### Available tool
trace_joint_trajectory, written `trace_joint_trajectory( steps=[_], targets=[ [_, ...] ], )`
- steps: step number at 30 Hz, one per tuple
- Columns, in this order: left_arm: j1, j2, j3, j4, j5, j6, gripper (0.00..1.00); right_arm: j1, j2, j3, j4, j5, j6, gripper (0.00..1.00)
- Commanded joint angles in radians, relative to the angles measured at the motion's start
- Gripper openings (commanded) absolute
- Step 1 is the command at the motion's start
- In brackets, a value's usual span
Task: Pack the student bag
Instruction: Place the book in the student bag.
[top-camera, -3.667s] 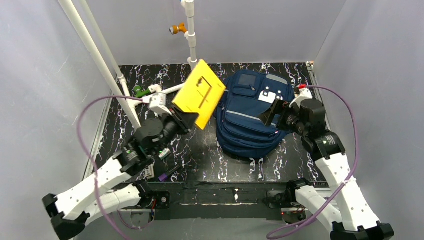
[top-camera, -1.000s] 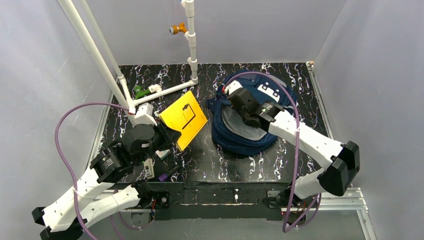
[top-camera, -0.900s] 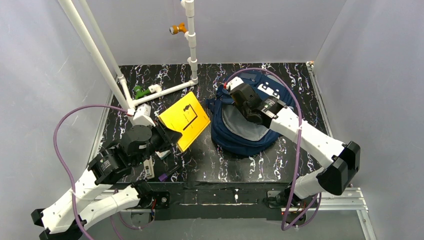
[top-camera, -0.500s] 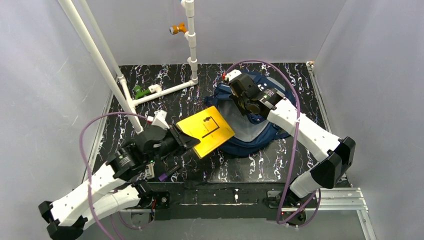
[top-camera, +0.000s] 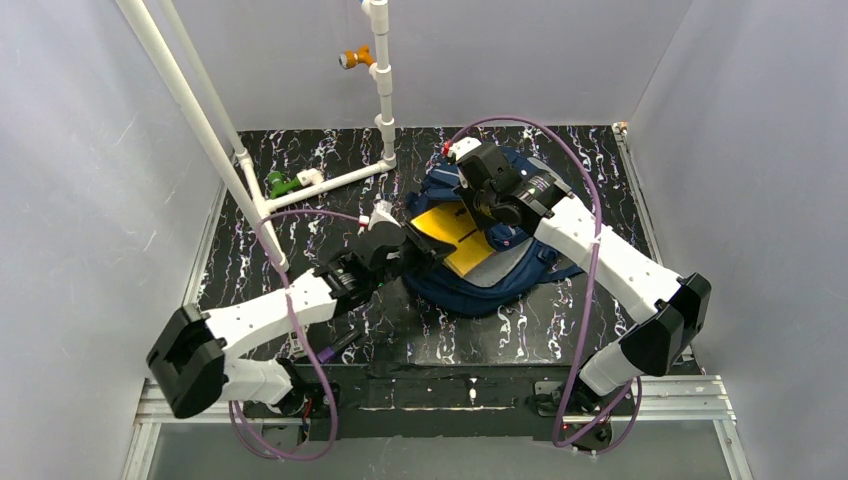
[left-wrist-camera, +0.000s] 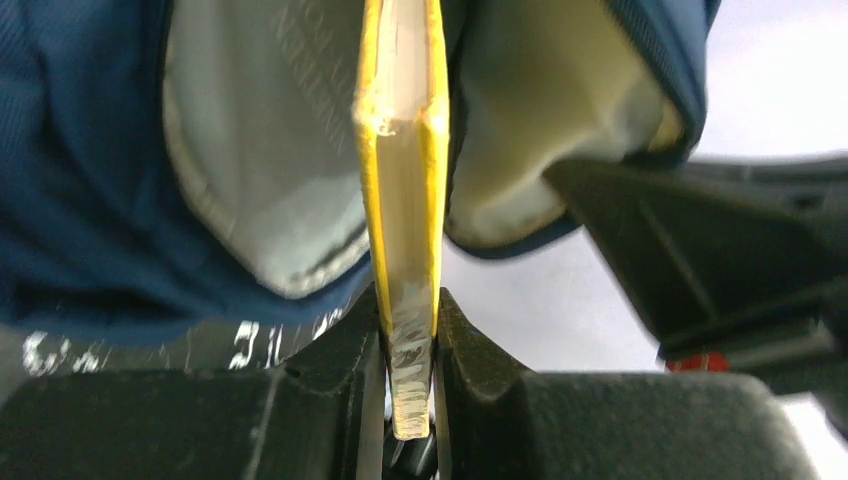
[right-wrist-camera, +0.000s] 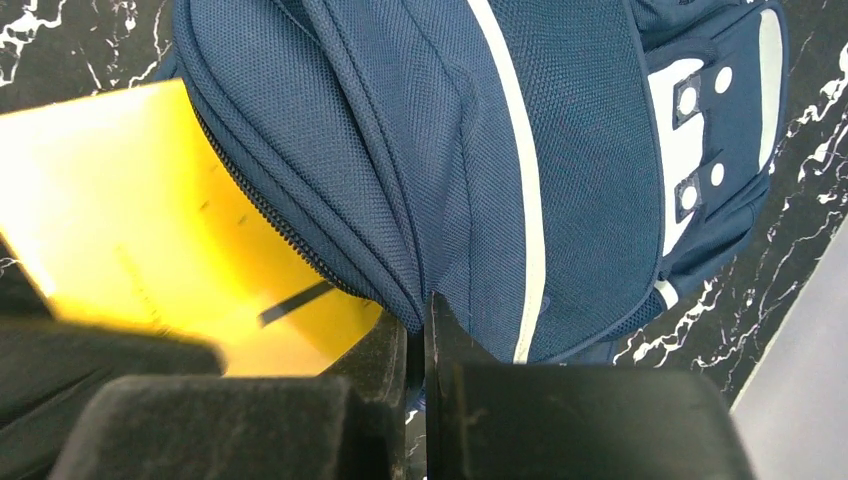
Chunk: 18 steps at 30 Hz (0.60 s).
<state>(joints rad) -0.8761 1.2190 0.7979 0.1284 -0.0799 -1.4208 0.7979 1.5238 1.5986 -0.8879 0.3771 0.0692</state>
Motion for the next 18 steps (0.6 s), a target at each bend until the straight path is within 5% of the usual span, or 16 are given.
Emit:
trace_joint_trajectory(
  steps=[1, 6, 7, 11, 13, 18],
  targets=[
    [0.006, 0.099, 0.108, 0.244, -0.204, 0.004, 0.00, 0.009, -0.111, 0.011, 0.209, -0.061, 0.061, 0.01],
    [0.016, 0.489, 0.316, 0.380, -0.219, -0.033, 0.00, 0.005, -0.153, -0.020, 0.189, -0.026, 0.040, 0.01],
    [0.021, 0.508, 0.312, 0.382, -0.170, -0.040, 0.07, 0.001, -0.160, -0.023, 0.170, 0.000, 0.022, 0.01],
    [0.035, 0.454, 0.224, 0.377, -0.031, 0.038, 0.56, -0.018, -0.189, -0.082, 0.212, -0.012, 0.018, 0.01],
    [0.037, 0.365, 0.189, 0.310, 0.003, 0.133, 0.98, -0.023, -0.191, -0.098, 0.222, -0.030, 0.018, 0.01],
    [0.037, 0.210, 0.104, 0.241, 0.024, 0.206, 0.98, -0.031, -0.196, -0.104, 0.223, -0.044, 0.016, 0.01]
  ],
)
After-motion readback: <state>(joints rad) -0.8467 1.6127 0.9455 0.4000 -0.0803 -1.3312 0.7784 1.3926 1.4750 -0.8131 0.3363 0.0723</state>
